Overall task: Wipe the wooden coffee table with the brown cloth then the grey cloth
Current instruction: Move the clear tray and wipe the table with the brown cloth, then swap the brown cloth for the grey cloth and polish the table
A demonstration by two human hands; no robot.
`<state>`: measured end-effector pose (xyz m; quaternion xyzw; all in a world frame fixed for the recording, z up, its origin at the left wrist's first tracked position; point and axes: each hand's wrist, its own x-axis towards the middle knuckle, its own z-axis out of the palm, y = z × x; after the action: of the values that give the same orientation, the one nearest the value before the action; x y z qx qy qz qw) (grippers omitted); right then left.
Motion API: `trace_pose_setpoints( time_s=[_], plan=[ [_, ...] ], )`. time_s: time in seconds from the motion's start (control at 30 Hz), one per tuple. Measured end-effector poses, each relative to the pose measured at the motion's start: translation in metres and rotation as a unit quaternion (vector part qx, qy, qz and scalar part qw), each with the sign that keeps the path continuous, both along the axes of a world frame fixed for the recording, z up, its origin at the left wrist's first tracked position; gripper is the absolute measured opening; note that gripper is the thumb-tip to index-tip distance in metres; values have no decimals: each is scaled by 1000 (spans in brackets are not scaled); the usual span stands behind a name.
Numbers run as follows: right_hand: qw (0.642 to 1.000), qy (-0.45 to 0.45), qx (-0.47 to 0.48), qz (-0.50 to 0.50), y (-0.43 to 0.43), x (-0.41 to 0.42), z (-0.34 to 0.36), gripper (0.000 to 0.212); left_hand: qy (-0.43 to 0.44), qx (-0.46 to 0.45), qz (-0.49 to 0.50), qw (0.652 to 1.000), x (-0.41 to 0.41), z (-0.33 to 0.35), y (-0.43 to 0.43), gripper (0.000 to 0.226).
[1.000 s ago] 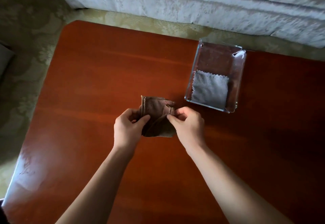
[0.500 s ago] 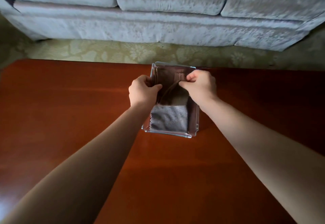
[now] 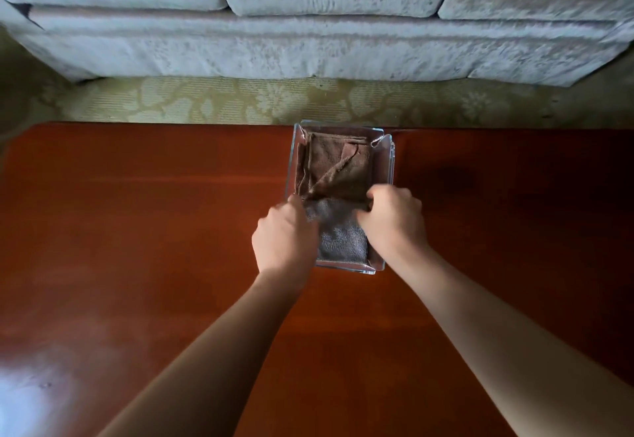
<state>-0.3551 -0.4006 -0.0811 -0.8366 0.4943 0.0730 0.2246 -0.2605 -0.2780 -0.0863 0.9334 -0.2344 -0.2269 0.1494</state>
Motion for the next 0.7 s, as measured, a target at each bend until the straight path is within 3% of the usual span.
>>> trace_pose_setpoints(
  time_s=[0.27, 0.43, 0.7],
  plan=[
    [997, -24, 14, -77, 32, -4, -16, 23, 27, 38, 69, 997, -14, -1, -3, 28],
    [993, -46, 36, -107, 38, -3, -21, 7, 96, 26, 113, 989, -10, -6, 2, 28],
    [978, -186, 23, -97, 49, -5, 30, 13, 182, -184, 186, 948, 25, 20, 43, 19]
  ],
)
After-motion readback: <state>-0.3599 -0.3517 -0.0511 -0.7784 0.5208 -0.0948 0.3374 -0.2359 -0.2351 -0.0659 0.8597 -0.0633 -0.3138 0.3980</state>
